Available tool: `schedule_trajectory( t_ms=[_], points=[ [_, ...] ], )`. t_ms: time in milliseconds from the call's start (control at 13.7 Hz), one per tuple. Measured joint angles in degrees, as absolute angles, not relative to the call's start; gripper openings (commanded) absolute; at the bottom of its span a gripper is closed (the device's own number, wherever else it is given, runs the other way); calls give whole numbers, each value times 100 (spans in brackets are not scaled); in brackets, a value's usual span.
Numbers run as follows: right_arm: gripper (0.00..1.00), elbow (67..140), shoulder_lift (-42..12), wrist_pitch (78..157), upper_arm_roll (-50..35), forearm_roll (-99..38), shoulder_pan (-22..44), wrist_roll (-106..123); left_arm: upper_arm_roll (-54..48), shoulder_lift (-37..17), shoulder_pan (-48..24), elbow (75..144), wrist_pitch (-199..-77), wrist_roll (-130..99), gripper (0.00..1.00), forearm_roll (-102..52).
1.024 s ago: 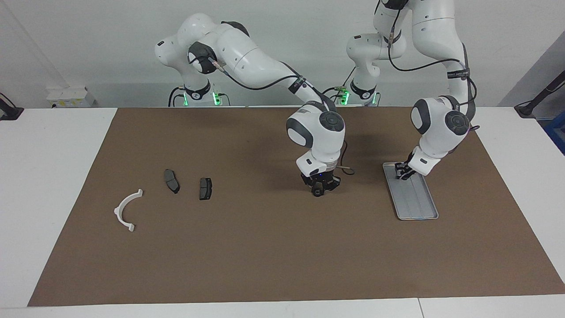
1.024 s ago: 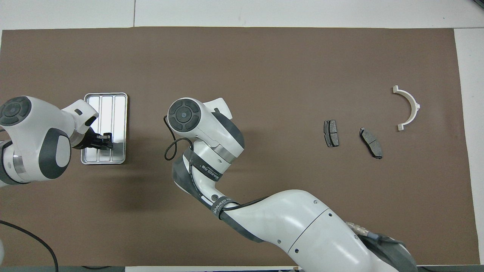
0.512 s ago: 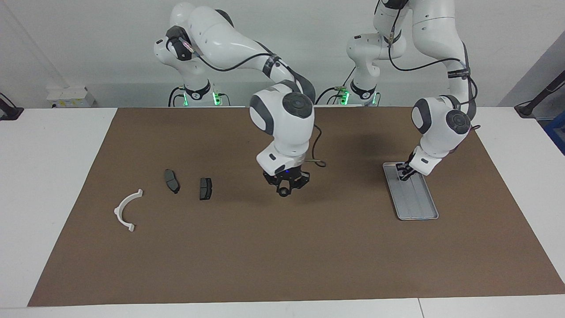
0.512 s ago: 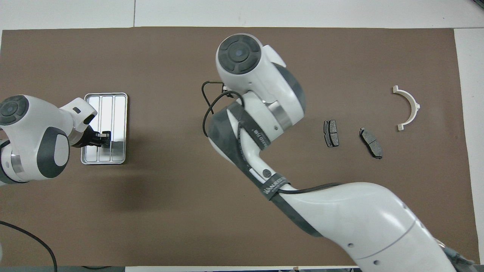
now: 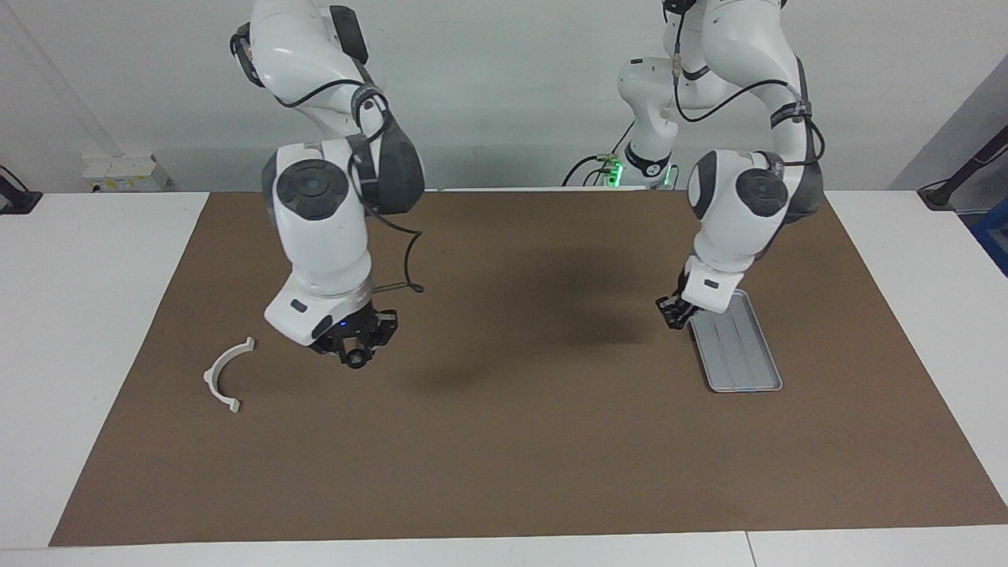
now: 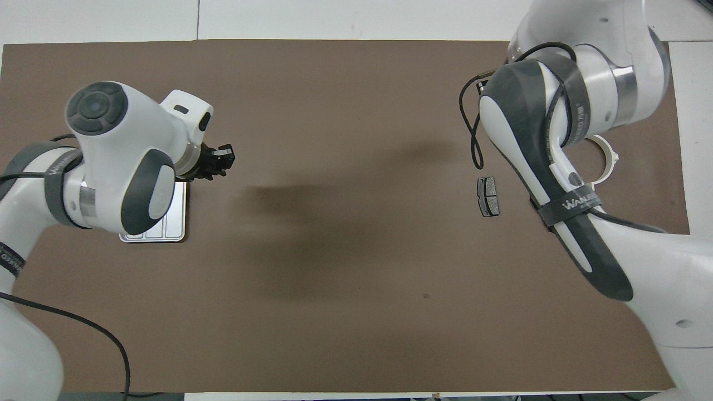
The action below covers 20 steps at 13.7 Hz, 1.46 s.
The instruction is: Place bearing gear from tray to pile
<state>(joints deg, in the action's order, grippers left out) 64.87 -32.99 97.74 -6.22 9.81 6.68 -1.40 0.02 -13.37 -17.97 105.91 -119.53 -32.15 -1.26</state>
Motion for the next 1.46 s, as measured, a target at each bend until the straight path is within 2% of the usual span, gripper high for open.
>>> schedule_trajectory(
  t_ms=[146,366,585,878,1171,1244,1317,1390,1463],
  points=[
    [0,6942,-3255,10340,-629,898,324,268,-6,-1569,-2323,10365,-11954,-3812,16,-221],
    [0,8036,-3140,11509,-632,826,-29,467,-1,-2153,-2974,9906,-12079,-4671,16,-264],
    [0,8739,-3141,12230,-629,825,-180,472,5,-2614,-3131,9602,-12396,-4973,16,-265],
    [0,9020,-3315,12852,-627,825,-387,724,16,-2704,-3148,9707,-12473,-5007,16,-265],
    [0,9095,-3391,13102,-628,825,-425,767,16,-2708,-3208,9999,-12695,-5032,16,-265],
    [17,9114,-3391,13127,-629,825,-425,767,17,-2708,-3207,10038,-12723,-5032,16,-265],
    [99,9132,-3391,13140,-630,825,-425,767,17,-2708,-3208,10065,-12739,-5032,17,-265],
    [100,9142,-3392,13148,-630,824,-425,767,17,-2709,-3208,10087,-12747,-5032,17,-265],
    [100,9144,-3391,13150,-633,823,-424,767,17,-2710,-3208,10097,-12748,-5033,26,-265]
  ],
)
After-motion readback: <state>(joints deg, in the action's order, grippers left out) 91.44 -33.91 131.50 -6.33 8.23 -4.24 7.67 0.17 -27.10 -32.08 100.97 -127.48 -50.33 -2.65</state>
